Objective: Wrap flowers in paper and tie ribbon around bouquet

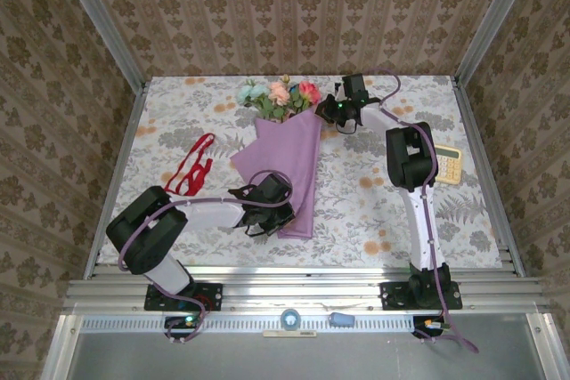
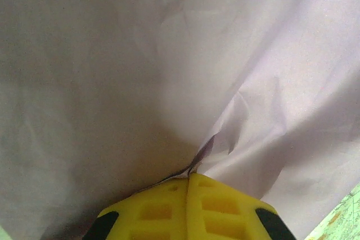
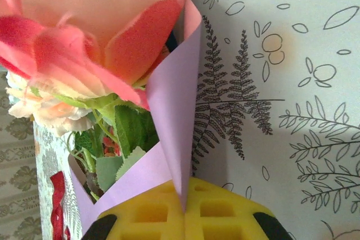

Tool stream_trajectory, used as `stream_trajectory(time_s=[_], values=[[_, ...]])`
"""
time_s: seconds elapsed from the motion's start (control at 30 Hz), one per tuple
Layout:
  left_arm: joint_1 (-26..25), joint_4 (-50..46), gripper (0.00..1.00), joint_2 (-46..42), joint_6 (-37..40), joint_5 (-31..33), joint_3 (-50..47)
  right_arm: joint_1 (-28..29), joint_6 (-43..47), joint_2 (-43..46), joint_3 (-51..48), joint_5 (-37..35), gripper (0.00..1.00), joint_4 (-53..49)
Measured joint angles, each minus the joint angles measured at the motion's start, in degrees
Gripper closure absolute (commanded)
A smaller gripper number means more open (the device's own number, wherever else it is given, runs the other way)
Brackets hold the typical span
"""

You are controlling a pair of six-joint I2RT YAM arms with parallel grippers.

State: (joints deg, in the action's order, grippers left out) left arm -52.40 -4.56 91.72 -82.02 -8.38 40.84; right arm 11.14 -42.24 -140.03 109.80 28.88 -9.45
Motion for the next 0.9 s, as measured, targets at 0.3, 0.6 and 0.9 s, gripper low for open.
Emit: stream_trajectory(time_s=[0.3,0.6,0.9], values=[[0.0,0.1,1.0,0.1,0.0,-0.1,0.0,-0.2,0.2,-1.9,3.6,-0.1,0.91,-1.7],[0.0,0.7,1.0,0.0,0.0,-0.2,-0.5,-0.2,1.7,-2.9,6.8,0.2,0.52,-5.6],[0.2,3.6,1.0,-0.3,-0.4,-0.5,-2.3,2.1,2.6,14.5,-23.4,1.0,0.42,-1.1]])
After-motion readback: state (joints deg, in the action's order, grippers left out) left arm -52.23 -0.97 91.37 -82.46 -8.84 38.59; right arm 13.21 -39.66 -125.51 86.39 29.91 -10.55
